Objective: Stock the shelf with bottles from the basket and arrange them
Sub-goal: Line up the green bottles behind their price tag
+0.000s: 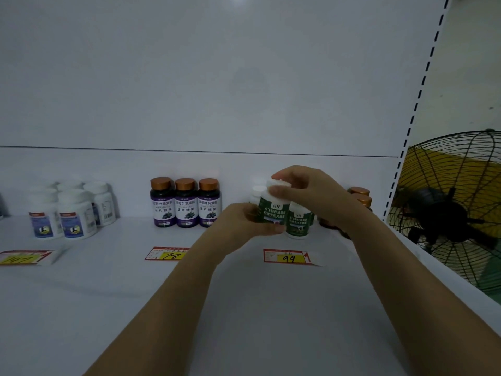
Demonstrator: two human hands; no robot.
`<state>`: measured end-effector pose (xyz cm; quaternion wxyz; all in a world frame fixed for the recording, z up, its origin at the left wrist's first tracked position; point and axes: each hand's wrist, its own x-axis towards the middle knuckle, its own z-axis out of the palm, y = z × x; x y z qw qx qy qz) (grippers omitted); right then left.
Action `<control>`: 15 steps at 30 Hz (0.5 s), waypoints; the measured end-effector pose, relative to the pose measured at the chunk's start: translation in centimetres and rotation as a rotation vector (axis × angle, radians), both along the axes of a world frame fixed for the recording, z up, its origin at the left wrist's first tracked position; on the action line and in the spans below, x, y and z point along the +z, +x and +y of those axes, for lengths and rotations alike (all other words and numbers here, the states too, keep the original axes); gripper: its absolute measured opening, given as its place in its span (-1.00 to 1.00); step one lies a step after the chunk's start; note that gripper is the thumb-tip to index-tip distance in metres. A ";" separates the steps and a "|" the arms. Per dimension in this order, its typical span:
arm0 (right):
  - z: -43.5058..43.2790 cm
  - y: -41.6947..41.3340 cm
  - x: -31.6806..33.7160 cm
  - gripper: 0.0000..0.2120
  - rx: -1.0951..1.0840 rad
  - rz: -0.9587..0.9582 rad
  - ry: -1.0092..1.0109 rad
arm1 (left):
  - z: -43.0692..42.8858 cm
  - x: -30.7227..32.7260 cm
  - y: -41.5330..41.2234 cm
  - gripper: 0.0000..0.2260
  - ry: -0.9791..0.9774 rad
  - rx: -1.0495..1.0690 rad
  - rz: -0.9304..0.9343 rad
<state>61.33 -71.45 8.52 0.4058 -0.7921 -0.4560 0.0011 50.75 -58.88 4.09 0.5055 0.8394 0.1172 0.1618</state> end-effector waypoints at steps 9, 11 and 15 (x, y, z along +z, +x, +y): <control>1.5 2.2 4.8 -0.63 -0.163 -0.220 -0.081 | 0.3 -2.7 0.9 -0.45 0.605 0.126 0.270; 2.5 3.0 5.6 -0.62 -0.197 -0.264 -0.159 | 0.8 -3.4 1.1 -0.43 0.695 0.139 0.398; 4.4 4.1 5.4 -0.65 -0.239 -0.312 -0.307 | 1.5 -4.4 1.3 -0.44 0.762 0.105 0.539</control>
